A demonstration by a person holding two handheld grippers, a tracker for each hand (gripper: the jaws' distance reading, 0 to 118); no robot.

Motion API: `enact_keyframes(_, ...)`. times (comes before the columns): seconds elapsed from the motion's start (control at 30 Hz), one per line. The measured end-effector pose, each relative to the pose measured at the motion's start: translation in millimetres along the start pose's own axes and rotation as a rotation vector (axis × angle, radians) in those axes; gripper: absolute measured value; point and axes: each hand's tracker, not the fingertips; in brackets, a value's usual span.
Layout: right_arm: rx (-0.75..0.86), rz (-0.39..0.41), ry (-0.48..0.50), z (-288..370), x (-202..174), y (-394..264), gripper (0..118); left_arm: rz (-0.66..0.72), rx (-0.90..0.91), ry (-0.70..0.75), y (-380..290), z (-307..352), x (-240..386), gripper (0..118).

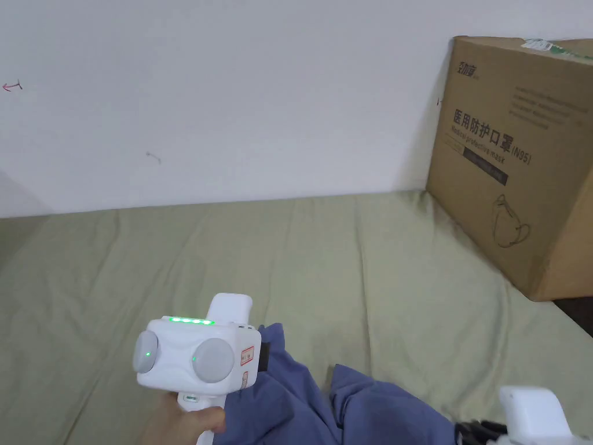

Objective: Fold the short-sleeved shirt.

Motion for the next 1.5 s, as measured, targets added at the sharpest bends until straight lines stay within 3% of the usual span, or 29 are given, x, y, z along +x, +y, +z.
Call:
enact_keyframes(0.03,-0.021,0.012,0.053,-13.1,1.0,16.3,1,-0.006,0.013,-0.002,-3.1,7.1,-1.1,0)
enact_keyframes(0.1,-0.105,0.055,0.051,-44.4,-3.9,45.9,5,-0.008,0.019,0.007,-8.6,13.9,-0.6,0)
enact_keyframes(0.17,-0.175,0.123,0.078,-86.0,-6.3,67.7,59,-0.011,0.022,0.011,-14.8,20.2,-0.3,0)
enact_keyframes(0.2,-0.208,0.133,0.094,-109.1,-6.2,74.6,75,-0.012,0.026,0.010,-18.0,21.3,-0.2,0)
enact_keyframes(0.23,-0.266,0.137,0.104,-134.0,-4.2,81.2,77,-0.013,0.026,0.009,-19.6,20.6,0.6,0)
enact_keyframes(0.33,-0.431,0.104,0.009,-204.0,5.7,83.5,77,-0.026,0.025,0.016,-23.7,20.9,1.7,0)
enact_keyframes(0.4,-0.511,0.066,0.024,-236.1,19.2,73.0,77,-0.026,0.025,0.014,-24.6,19.2,0.0,0)
enact_keyframes(0.43,-0.581,0.014,0.018,-248.8,26.7,63.6,70,-0.019,0.024,0.011,-25.3,18.7,-1.1,0)
enact_keyframes(0.5,-0.516,0.020,0.033,-242.5,25.4,64.1,68,-0.016,0.020,0.009,-26.2,14.9,-2.6,0)
enact_keyframes(0.53,-0.523,0.035,0.017,-236.4,19.3,69.0,56,-0.017,0.020,0.013,-27.3,14.2,-2.6,0)
enact_keyframes(0.6,-0.490,0.192,0.020,-226.0,8.3,69.8,4,-0.028,0.013,0.026,-27.5,13.2,-1.9,0)
enact_keyframes(0.73,-0.511,0.206,-0.020,-222.1,-0.5,66.6,4,-0.023,0.014,0.035,-25.3,18.9,-2.1,0)
enact_keyframes(0.8,-0.465,0.062,-0.019,-208.2,6.4,79.4,4,-0.021,0.013,0.043,-23.3,27.3,-3.3,0)
enact_keyframes(0.87,-0.396,-0.004,0.032,-182.4,15.5,97.7,4,-0.060,0.020,0.079,-19.6,39.1,-6.2,0)
enact_keyframes(0.97,-0.286,0.009,0.007,-124.1,25.8,133.0,4,-0.036,0.062,0.121,-7.6,69.3,-18.8,0)
enact_keyframes(1.3,0.056,-0.098,-0.075,88.4,73.1,224.8,4,0.001,0.274,0.311,49.6,205.6,-58.5,0)
enact_keyframes(1.4,0.137,-0.181,-0.046,131.4,86.1,240.1,4,0.015,0.316,0.367,60.6,239.1,-67.4,0)
enact_keyframes(1.5,0.162,-0.226,0.016,153.6,91.5,253.0,4,0.073,0.370,0.332,68.9,269.6,-73.7,0)
